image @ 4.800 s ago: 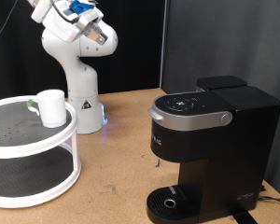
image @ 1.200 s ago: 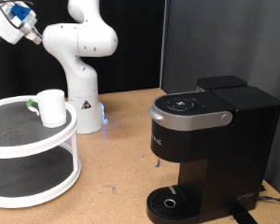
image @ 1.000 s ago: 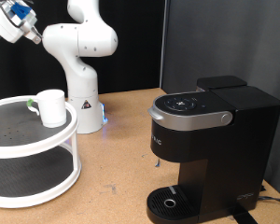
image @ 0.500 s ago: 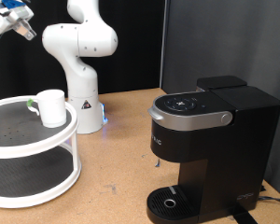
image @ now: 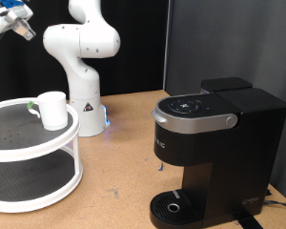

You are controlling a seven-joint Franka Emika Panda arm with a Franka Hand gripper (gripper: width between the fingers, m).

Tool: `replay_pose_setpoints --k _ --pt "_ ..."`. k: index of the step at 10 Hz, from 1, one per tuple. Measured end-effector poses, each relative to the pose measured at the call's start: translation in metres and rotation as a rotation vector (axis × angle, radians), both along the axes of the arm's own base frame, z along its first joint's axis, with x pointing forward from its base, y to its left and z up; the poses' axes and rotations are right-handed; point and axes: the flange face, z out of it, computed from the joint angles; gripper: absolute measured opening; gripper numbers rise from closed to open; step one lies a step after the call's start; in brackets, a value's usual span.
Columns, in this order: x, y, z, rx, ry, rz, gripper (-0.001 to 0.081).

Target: Make a cup of coffee with the keurig machine

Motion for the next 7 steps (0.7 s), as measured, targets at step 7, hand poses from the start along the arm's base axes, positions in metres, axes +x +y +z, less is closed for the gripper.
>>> replay_pose_setpoints --k 7 --pt "0.009 -0.016 -0.015 -0.003 0.041 -0.011 0.0001"
